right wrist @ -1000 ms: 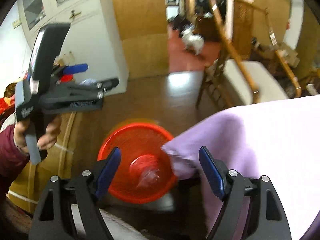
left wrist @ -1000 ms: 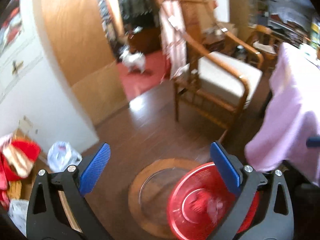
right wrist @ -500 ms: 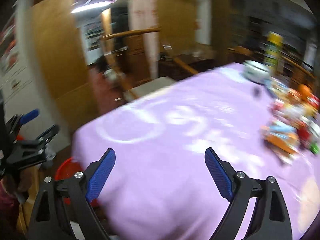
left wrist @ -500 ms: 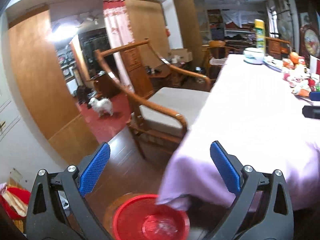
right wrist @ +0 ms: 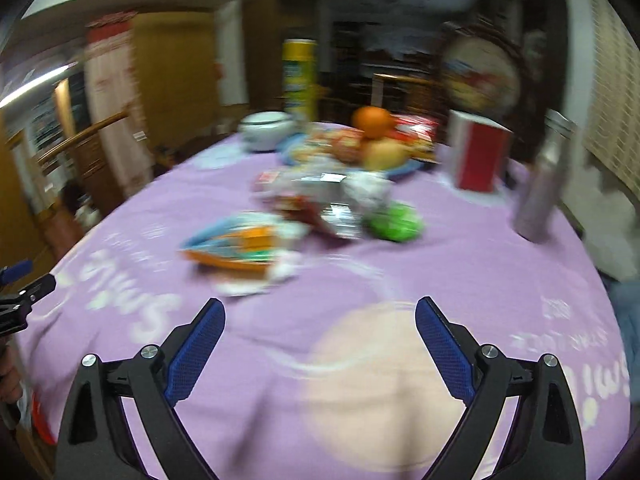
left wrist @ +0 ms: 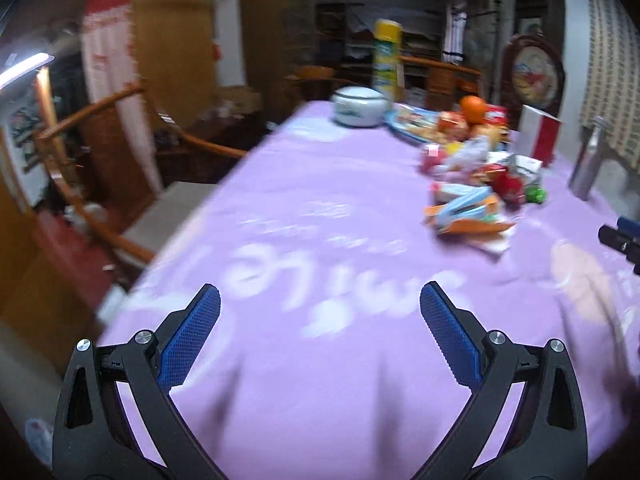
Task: Collect trash
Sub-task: 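Release the pink bag into the basket and return both tools to the table, then grasp the blue face mask with the left tool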
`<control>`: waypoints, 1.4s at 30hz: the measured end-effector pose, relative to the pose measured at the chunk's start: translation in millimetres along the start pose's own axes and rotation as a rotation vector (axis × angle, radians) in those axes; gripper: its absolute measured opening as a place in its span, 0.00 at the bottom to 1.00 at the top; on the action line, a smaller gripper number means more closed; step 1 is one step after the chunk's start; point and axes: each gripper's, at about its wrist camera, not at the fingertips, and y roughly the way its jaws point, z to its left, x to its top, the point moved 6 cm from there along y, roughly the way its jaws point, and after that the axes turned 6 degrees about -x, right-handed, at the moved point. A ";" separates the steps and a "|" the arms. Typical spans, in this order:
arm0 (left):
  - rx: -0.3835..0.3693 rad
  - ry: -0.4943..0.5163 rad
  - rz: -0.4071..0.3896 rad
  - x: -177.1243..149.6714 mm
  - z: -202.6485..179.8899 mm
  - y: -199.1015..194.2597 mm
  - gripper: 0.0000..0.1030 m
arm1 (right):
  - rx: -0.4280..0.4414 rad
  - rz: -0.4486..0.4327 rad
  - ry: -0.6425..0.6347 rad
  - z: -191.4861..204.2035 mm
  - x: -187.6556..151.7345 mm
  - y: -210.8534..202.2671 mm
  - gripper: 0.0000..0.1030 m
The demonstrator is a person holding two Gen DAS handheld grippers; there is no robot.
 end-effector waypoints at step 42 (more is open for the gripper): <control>-0.278 0.014 0.216 45.4 -63.2 162.7 0.83 | 0.148 0.214 0.177 -28.9 -33.2 47.3 0.94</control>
